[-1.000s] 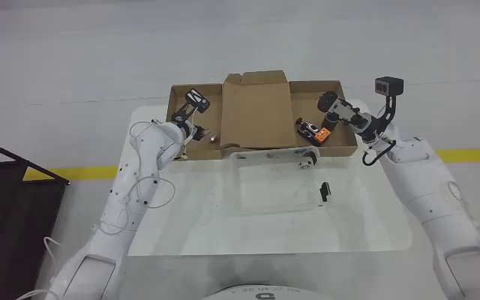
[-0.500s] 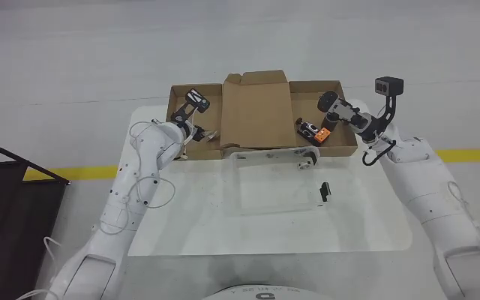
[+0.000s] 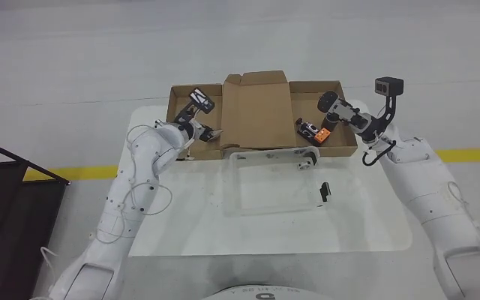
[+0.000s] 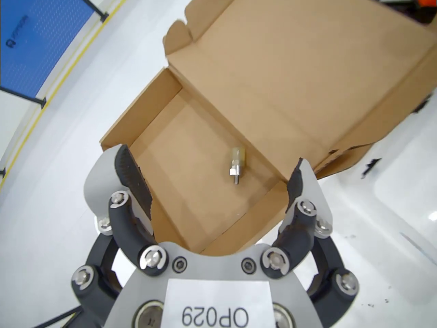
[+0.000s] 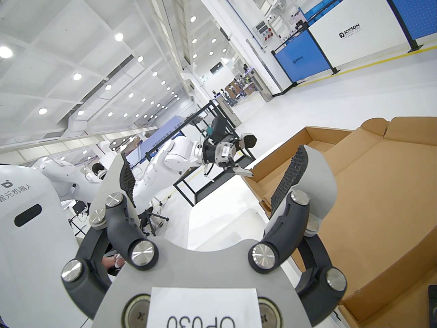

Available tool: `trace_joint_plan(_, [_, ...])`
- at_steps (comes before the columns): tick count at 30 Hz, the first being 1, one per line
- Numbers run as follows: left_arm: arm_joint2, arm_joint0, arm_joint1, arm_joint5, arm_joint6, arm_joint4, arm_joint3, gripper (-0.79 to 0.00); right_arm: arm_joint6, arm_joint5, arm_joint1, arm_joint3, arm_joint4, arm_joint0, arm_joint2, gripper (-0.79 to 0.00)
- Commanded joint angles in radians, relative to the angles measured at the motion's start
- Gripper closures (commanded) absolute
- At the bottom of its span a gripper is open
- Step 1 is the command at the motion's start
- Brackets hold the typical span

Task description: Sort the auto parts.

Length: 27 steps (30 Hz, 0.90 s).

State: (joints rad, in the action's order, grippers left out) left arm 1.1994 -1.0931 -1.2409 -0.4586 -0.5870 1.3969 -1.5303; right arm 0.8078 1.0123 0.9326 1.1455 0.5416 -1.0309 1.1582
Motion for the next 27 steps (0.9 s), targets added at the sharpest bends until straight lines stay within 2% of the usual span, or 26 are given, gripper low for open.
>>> trace_joint_plan(1, [0.022, -0.02, 0.006, -0.042, 0.028, -0.018, -0.031, -0.785, 0.0, 0.0, 0.0, 0.0, 0.001, 0.0, 0.0, -0.785])
trace_joint_plan(4, [0.058, -0.049, 0.016, -0.109, 0.073, -0.05, -0.077, -0.785, 0.0, -0.001, 0.0, 0.021, -0.007, 0.0, 0.002, -0.785])
trace_joint_plan(7, [0.087, -0.073, 0.026, -0.185, 0.12, -0.071, -0.121, -0.785, 0.032, -0.032, -0.018, 0.163, -0.074, -0.024, 0.034, -0.785])
trace_joint_plan(10, [0.087, -0.073, 0.026, -0.185, 0.12, -0.071, -0.121, -0.785, 0.1, -0.1, -0.044, 0.331, -0.121, -0.079, 0.061, -0.785])
trace_joint_plan(14, [0.087, -0.073, 0.026, -0.185, 0.12, -0.071, -0.121, -0.785, 0.182, -0.182, -0.077, 0.477, -0.141, -0.136, 0.095, -0.785])
trace_joint_plan(23, [0.087, -0.073, 0.026, -0.185, 0.12, -0.071, -0.121, -0.785, 0.18, -0.191, -0.079, 0.497, -0.16, -0.14, 0.099, -0.785])
trace_joint_plan(27, [0.087, -0.073, 0.026, -0.185, 0.12, -0.071, -0.121, -0.785, 0.204, -0.25, -0.08, 0.513, -0.468, -0.121, 0.085, -0.785])
